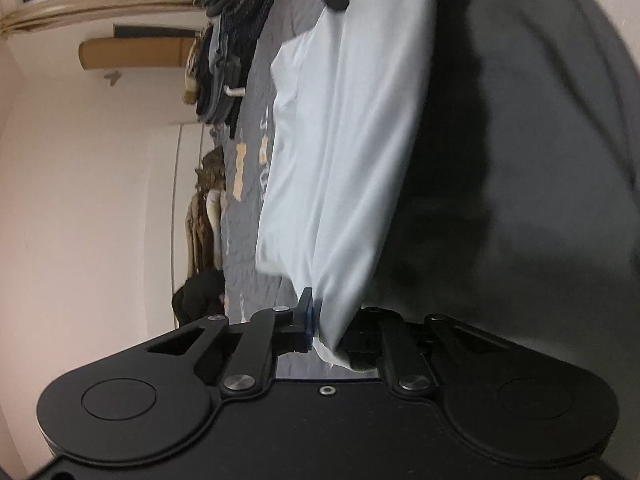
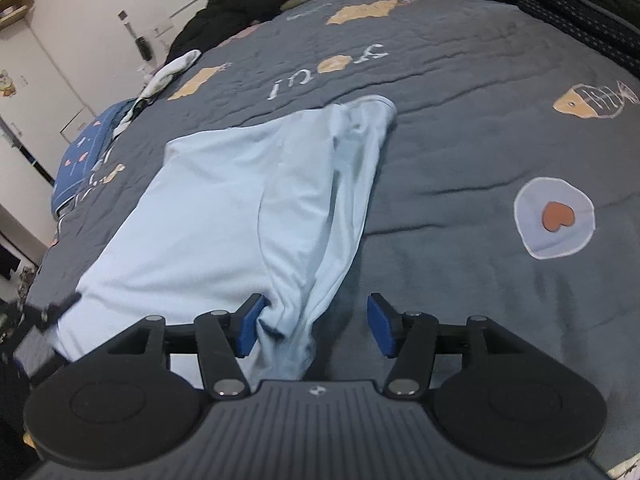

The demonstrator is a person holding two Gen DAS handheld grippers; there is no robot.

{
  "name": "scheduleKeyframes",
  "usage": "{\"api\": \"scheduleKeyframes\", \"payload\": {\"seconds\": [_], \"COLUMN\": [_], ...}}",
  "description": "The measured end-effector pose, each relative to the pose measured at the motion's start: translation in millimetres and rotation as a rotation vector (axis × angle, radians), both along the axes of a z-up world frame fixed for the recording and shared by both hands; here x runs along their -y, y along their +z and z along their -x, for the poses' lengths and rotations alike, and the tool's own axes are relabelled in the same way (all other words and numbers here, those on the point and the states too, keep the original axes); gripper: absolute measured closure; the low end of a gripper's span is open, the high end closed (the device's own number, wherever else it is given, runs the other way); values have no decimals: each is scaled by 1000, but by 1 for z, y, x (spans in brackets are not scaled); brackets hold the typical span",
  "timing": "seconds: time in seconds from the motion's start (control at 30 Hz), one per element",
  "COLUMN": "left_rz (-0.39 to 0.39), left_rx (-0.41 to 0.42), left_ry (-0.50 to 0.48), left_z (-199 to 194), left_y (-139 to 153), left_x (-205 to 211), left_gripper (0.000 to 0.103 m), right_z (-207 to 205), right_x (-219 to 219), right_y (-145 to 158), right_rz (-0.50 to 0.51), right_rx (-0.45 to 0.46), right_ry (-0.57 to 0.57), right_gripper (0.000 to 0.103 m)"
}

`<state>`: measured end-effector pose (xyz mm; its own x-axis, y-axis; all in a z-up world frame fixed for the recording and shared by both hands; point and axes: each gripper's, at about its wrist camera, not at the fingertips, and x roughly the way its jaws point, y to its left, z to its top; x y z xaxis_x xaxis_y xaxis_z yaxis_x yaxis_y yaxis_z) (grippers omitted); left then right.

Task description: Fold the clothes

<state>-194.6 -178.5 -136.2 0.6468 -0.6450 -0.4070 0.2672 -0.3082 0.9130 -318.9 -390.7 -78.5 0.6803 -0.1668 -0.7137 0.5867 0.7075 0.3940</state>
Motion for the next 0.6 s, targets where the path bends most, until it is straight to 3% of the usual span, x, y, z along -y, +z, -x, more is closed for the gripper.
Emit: {"api": "scheduleKeyframes", "payload": {"seconds": [0.1, 0.2, 0.27, 0.4, 0.47, 0.6], "left_rz": [-20, -44, -67, -73, -60, 44], "left_rx": [-7, -33, -11, -16, -32, -156], "left_ry": [41, 73, 74, 118, 155, 257], "left_z": [-15, -19, -17, -17, -16, -10], "left_y": [2, -1, -7, -6, 1, 31], "left_x": [1, 5, 2, -10, -14, -9], "left_gripper": [90, 84, 74, 68, 59, 56], "right_z": [-6, -13, -17, -14, -11, -4], "right_x": [-8, -16, -20, -20, -19, -18], "right_y": [2, 5, 6, 12, 17, 27], "right_rz": [21, 53, 66, 64, 76, 119], "right_rx": [-5, -18, -28, -29, -27, -6], "right_ry": [35, 70, 85, 69, 49, 22], "right_gripper": [44, 43, 43, 43, 43, 43]}}
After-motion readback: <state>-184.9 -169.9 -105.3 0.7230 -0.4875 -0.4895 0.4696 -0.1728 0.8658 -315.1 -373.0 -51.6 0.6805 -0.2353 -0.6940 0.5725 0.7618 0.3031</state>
